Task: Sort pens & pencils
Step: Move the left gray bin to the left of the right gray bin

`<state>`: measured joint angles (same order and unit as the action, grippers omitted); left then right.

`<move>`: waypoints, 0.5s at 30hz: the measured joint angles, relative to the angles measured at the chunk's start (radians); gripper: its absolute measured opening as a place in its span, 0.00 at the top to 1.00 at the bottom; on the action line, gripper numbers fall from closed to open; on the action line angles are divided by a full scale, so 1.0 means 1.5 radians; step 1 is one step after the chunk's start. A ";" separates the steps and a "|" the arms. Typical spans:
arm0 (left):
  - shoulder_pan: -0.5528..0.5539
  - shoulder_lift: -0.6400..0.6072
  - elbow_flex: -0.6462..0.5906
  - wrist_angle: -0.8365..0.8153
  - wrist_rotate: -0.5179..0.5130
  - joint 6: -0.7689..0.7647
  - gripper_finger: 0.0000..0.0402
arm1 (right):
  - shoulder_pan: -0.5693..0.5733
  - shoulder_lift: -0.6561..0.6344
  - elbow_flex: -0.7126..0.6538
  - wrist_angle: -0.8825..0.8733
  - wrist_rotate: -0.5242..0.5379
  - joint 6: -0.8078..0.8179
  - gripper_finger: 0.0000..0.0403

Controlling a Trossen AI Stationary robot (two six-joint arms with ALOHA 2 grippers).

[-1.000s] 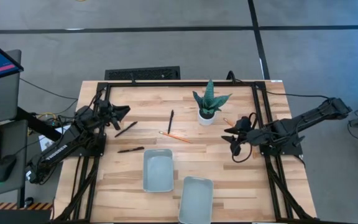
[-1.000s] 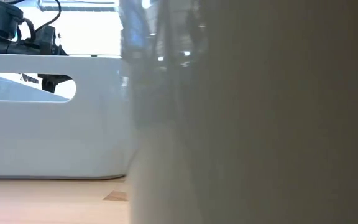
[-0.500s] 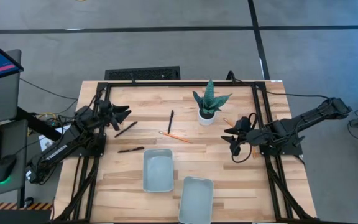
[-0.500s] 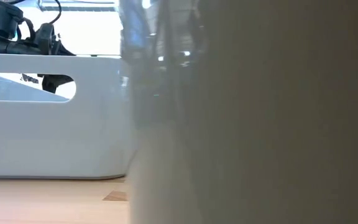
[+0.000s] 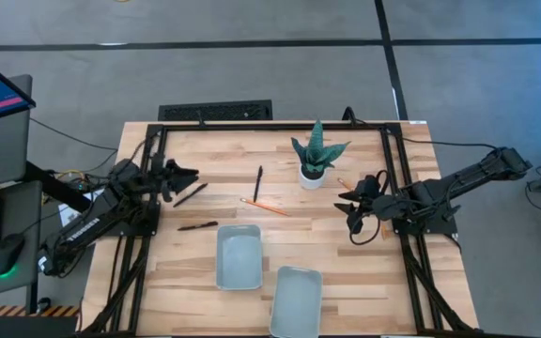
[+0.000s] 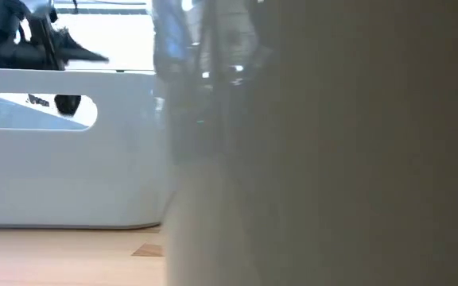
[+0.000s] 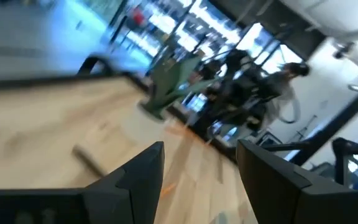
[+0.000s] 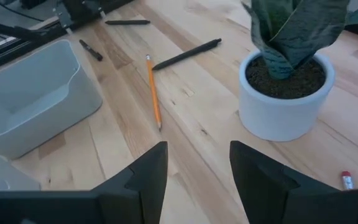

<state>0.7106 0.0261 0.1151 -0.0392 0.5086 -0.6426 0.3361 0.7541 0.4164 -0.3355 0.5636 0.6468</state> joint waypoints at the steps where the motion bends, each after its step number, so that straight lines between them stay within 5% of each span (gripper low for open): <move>1: -0.004 0.000 0.013 0.002 -0.002 0.014 0.52 | -0.004 0.000 0.000 0.000 0.000 0.000 0.52; 8: -0.026 0.059 0.136 -0.082 -0.016 0.096 0.52 | -0.033 0.000 0.000 0.011 0.002 0.000 0.51; 15: -0.076 0.273 0.262 -0.194 -0.018 0.223 0.52 | -0.053 0.000 0.000 0.021 0.002 0.000 0.52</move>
<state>0.5969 0.4354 0.5076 -0.3299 0.4812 -0.3074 0.2564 0.7540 0.4170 -0.3035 0.5659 0.6464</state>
